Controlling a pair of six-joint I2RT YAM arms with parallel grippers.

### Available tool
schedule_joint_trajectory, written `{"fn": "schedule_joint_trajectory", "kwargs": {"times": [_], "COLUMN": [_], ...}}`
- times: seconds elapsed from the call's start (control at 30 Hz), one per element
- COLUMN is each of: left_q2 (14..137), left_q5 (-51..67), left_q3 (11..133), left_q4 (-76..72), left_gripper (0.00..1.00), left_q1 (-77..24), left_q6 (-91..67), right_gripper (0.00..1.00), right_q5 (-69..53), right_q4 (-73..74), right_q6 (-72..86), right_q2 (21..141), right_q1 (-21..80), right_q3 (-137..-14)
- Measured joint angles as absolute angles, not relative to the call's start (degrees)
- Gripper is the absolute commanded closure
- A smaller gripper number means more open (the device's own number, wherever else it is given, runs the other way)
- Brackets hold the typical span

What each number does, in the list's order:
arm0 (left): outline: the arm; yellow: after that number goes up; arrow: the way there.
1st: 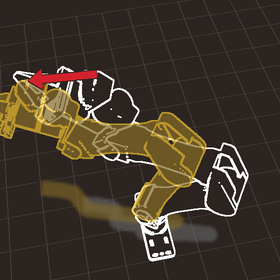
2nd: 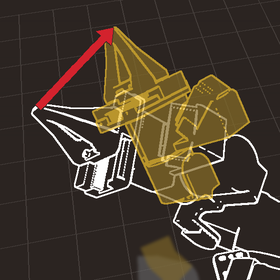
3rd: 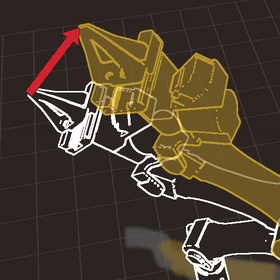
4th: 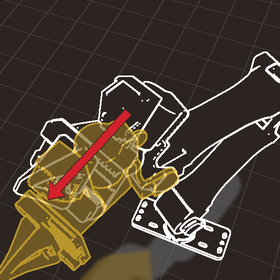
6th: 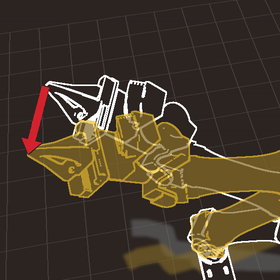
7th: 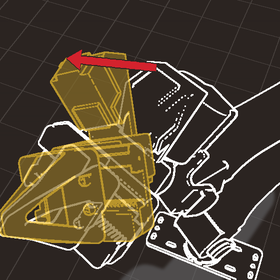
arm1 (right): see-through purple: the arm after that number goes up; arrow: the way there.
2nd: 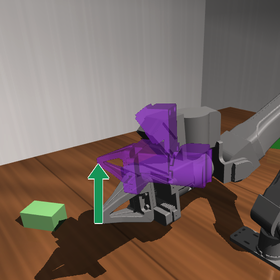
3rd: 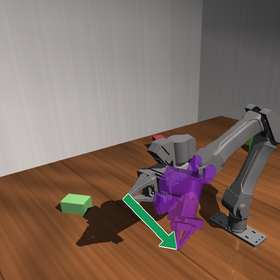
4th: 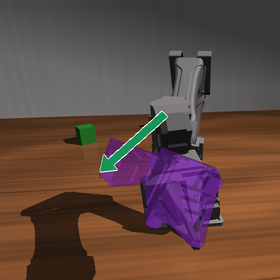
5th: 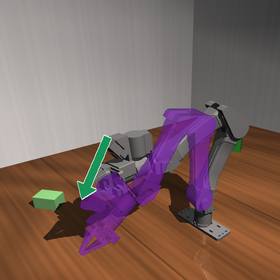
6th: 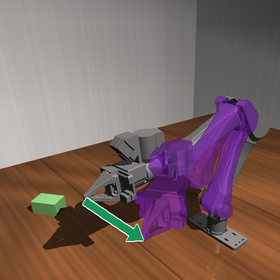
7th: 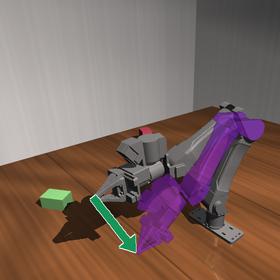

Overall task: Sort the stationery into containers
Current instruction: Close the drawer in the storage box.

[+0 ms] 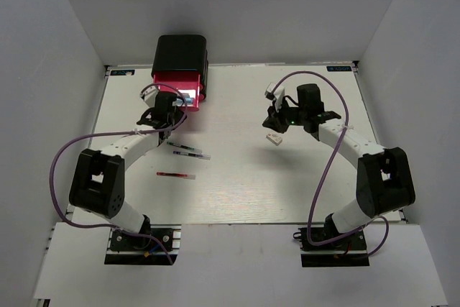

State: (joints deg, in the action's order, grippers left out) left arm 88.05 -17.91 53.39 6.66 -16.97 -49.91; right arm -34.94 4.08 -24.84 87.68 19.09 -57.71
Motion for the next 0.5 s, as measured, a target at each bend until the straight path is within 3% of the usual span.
{"fn": "schedule_joint_trajectory", "kwargs": {"times": [0.37,0.5], "left_q2": [90.59,90.67], "left_q5": [-15.64,-15.44], "left_q3": [55.68,56.95], "left_q4": [3.57,1.85], "left_gripper": [0.5,0.42], "left_q1": [-16.97,-16.97], "left_q6": [-50.52,-50.94], "right_gripper": [0.82,0.82], "right_q5": [-35.33,-35.38], "right_q4": [3.81,3.68], "right_q6": [-24.86,-24.86], "right_q2": [87.13,86.8], "right_q1": [18.11,17.76], "right_q3": [-56.77,-55.94]}}
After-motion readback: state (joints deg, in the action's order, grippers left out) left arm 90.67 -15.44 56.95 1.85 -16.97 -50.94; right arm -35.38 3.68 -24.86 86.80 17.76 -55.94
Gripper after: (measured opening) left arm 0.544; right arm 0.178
